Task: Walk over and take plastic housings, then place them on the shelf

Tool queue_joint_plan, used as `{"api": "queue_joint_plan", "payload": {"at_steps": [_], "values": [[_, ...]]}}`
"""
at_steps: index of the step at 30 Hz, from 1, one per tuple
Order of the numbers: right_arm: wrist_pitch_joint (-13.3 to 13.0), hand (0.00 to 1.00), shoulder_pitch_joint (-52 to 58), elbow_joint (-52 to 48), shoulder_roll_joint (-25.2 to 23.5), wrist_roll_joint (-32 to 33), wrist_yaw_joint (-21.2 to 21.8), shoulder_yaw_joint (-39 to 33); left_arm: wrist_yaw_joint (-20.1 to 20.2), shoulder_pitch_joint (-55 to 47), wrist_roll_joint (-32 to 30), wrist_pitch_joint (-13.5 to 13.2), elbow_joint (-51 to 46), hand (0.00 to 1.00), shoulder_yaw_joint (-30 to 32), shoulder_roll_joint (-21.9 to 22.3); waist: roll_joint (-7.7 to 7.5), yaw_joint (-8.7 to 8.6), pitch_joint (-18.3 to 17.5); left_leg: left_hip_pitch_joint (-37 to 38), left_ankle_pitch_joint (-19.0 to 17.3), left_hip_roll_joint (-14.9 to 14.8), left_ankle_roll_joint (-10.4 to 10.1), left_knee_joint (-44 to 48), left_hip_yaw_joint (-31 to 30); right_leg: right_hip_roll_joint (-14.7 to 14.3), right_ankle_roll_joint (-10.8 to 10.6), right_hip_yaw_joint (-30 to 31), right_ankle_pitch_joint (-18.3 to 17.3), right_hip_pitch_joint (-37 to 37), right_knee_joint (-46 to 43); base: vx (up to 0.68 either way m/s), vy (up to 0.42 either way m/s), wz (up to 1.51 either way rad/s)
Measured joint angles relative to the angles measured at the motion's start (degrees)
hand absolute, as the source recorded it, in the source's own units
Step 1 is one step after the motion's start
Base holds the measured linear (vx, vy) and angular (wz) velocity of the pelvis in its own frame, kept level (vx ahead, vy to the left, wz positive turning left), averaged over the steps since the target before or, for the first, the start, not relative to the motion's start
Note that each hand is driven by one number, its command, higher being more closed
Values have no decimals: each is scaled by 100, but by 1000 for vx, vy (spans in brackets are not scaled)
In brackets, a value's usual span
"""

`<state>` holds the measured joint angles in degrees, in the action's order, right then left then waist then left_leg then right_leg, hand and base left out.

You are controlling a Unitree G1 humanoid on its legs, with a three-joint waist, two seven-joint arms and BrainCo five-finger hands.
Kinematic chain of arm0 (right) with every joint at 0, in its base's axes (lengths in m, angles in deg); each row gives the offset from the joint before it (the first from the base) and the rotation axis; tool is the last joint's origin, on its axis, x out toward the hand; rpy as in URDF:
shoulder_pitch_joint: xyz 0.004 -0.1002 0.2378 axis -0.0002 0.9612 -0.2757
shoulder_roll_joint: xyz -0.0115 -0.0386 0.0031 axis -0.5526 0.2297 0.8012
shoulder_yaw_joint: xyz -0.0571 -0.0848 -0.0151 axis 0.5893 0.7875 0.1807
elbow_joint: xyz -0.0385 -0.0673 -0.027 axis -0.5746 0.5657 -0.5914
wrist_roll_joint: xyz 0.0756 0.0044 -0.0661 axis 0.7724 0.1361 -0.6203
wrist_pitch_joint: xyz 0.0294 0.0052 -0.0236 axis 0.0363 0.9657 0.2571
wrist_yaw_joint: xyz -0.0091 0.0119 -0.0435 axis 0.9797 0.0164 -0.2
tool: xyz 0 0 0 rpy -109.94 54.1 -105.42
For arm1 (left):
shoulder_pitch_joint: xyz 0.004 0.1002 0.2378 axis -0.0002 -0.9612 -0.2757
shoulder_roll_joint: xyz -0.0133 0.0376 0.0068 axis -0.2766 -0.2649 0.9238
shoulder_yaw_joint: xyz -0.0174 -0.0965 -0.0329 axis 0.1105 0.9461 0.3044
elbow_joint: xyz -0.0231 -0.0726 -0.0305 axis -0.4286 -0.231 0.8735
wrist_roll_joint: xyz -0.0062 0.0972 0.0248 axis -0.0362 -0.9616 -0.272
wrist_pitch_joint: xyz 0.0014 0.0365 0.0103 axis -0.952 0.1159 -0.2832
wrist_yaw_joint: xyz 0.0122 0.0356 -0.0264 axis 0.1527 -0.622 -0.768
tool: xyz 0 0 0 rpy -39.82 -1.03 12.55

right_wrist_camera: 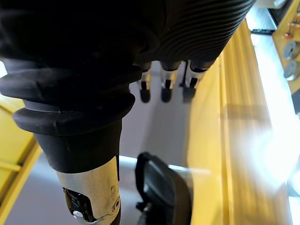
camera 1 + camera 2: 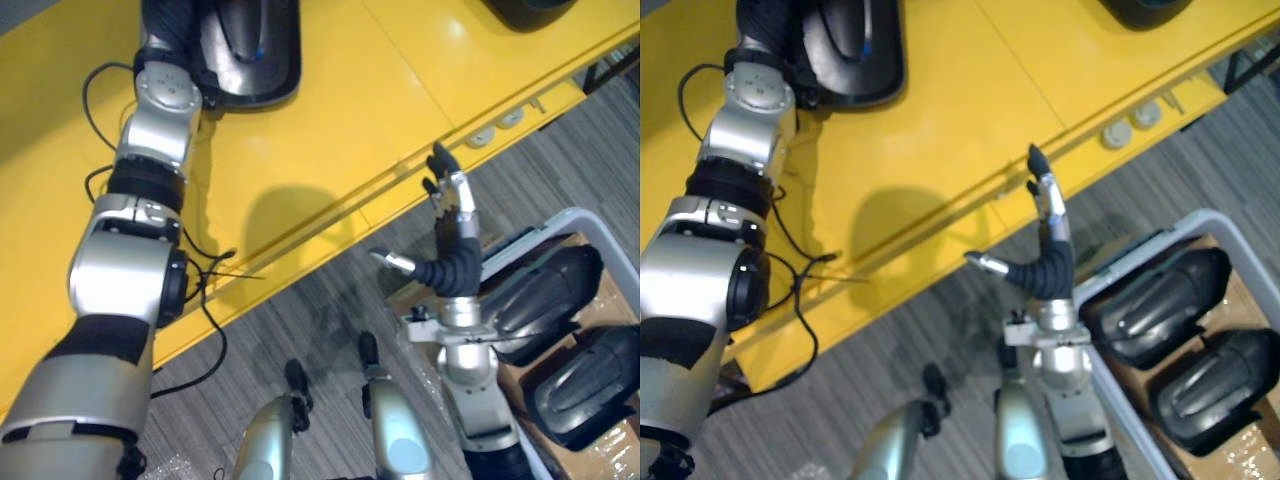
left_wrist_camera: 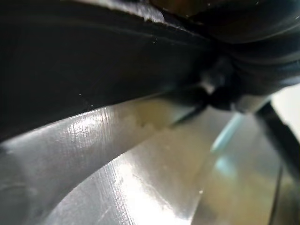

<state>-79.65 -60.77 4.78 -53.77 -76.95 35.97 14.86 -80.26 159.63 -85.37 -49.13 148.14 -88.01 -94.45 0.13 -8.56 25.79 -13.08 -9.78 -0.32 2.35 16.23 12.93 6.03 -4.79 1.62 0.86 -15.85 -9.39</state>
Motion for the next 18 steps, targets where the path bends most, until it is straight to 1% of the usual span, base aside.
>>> {"api": "queue_joint_plan", "payload": {"at_steps": [6, 7, 10, 11, 16, 17, 18], "values": [[0, 0, 56, 0, 7, 43, 114, 71, 406, 134, -93, 23, 139, 100, -20, -46, 0, 7, 0, 17, 1, 13, -2, 0, 2, 13, 0, 0, 0, 10, -4, 0, 0, 0], [0, 0, 58, 0, 10, 103, 131, 92, 511, 163, -161, 24, 164, 100, -72, -136, 0, 6, 0, 28, 0, 17, -2, 0, 8, 18, 0, 0, 0, 11, -5, 11, 3, -5], [2, 0, 76, 2, 19, 147, 191, 159, 666, 166, -209, 24, 214, 100, -260, -325, 0, 7, 0, 104, -1, 27, -3, 0, 14, 25, 0, 5, 0, 70, -2, 16, 1, -8], [2, 0, 98, 2, 32, 152, 228, 159, 733, 166, -243, 26, 272, 0, -294, -381, 1, 5, -1, 158, -1, 27, -4, 8, 14, 27, 0, 5, 0, 123, -5, 25, 6, -6], [2, 0, 202, 26, 64, 259, 251, 154, 863, 170, -257, 21, 358, 0, -291, -496, 4, -2, -3, 206, -2, 68, -6, 39, 13, 73, 0, -1, 0, 179, 0, 29, 13, -1], [3, 0, 208, 29, 63, 268, 251, 152, 892, 169, -260, 40, 390, 0, -291, -499, 4, -1, -3, 167, -5, 84, -11, 138, 16, 99, 0, -1, 0, 186, -1, 39, 25, 4], [3, 0, 231, 29, 38, 289, 251, 151, 894, 167, -260, 49, 415, 0, -283, -500, -6, -10, -6, -64, -20, 78, -109, 630, 25, 170, 6, 5, 5, 206, -5, 52, 53, 11]]}}
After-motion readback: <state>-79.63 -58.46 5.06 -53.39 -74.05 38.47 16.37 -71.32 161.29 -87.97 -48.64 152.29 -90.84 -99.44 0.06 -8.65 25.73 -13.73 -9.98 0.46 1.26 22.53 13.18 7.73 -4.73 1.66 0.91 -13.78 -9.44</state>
